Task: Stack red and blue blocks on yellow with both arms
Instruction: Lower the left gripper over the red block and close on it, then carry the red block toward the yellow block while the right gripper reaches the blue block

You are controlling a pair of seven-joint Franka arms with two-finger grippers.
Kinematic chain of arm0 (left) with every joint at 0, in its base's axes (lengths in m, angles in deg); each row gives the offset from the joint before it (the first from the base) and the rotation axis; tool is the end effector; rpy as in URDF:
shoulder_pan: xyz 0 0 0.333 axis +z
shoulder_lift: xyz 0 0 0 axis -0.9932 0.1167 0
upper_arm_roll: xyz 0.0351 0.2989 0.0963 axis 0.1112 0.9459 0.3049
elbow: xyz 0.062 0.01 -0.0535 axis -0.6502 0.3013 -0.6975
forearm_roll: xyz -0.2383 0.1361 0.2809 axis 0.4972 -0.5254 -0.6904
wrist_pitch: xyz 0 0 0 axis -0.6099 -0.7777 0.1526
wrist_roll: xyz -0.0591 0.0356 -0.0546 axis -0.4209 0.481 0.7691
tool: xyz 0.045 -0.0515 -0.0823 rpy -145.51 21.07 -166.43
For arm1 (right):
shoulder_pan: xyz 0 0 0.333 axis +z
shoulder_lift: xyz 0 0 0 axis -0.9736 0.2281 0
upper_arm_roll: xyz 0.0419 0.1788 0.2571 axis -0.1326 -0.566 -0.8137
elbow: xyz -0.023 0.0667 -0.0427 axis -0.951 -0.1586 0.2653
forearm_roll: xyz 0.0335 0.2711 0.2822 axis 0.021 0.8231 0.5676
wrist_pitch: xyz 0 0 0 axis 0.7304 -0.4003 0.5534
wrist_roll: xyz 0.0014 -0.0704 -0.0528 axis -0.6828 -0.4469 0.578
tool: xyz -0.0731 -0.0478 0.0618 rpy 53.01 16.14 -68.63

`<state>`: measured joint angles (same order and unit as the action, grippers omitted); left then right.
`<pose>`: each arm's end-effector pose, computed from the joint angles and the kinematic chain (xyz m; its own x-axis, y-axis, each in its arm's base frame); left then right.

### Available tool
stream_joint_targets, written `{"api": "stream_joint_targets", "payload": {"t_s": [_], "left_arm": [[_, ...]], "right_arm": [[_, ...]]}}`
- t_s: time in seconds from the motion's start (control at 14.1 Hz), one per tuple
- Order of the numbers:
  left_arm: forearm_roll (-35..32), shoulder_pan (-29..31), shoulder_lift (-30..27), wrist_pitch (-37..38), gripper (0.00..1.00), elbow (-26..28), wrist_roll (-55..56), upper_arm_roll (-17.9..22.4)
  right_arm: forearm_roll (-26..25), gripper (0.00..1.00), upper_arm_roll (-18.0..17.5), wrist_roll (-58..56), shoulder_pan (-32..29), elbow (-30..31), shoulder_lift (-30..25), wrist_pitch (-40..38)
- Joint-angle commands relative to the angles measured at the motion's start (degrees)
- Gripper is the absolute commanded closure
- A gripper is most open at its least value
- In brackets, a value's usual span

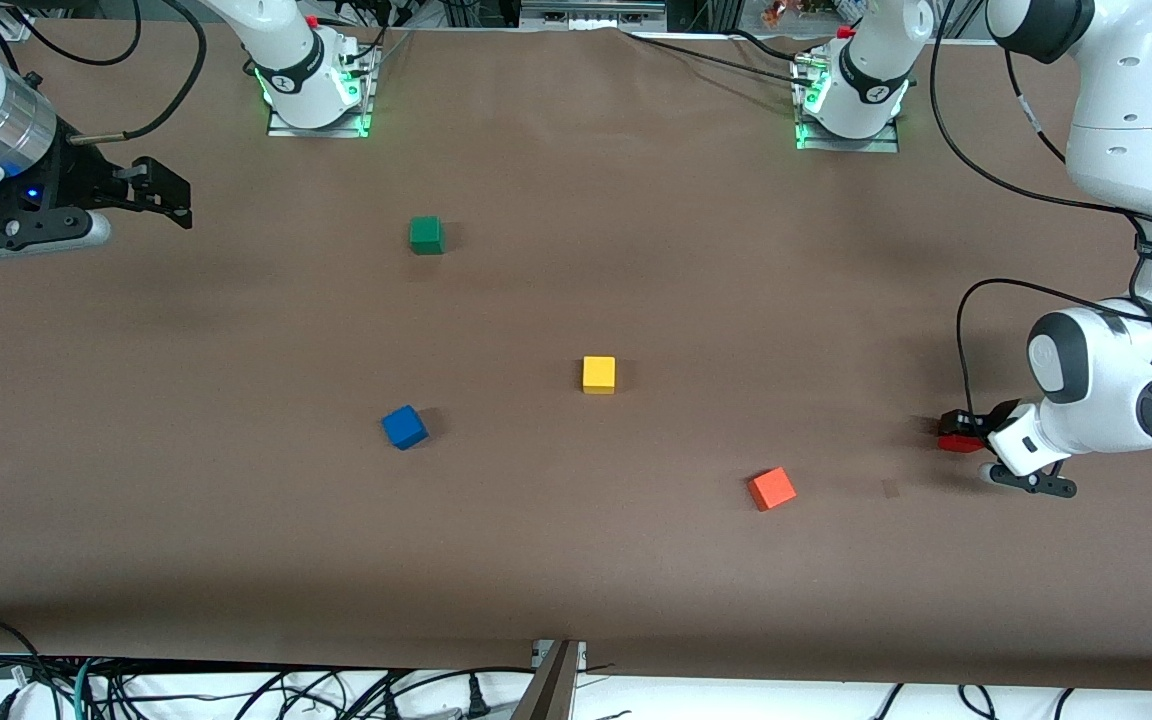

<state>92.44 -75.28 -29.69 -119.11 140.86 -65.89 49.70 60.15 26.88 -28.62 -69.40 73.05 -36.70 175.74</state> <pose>0.6691 0.1186 0.1838 0.9767 -0.1817 -0.1145 -0.1714 -0.9807 0.0944 0.5388 0.0711 0.5965 0.9848 0.1545 -0.0797 0.1560 -0.9877 0.0137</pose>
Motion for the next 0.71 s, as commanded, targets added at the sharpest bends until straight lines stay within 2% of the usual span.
{"api": "stream_joint_targets", "payload": {"t_s": [0.0, 0.21, 0.43, 0.64], "left_arm": [[0.6, -1.06, -2.91, 1.17, 0.97, 0.11, 0.64, -0.85], [0.69, -5.36, -5.99, 1.26, 0.96, -0.25, 7.99, -2.0], [0.95, -13.26, -7.05, 3.71, 0.97, -2.78, 16.35, -2.43], [0.52, -24.32, -6.36, 4.77, 0.97, -6.47, 35.72, -2.35]], "right_arm": [[0.35, 0.0, -0.6, -0.61, -0.56, 0.11, -0.33, -0.51], [0.35, 0.0, -0.6, -0.52, -0.47, 0.11, -0.25, -0.34], [0.26, 0.0, -0.6, -0.26, -0.3, 0.38, -0.16, -0.16], [0.35, 0.0, -0.6, -0.17, 0.32, 0.99, 0.19, 0.8]]}}
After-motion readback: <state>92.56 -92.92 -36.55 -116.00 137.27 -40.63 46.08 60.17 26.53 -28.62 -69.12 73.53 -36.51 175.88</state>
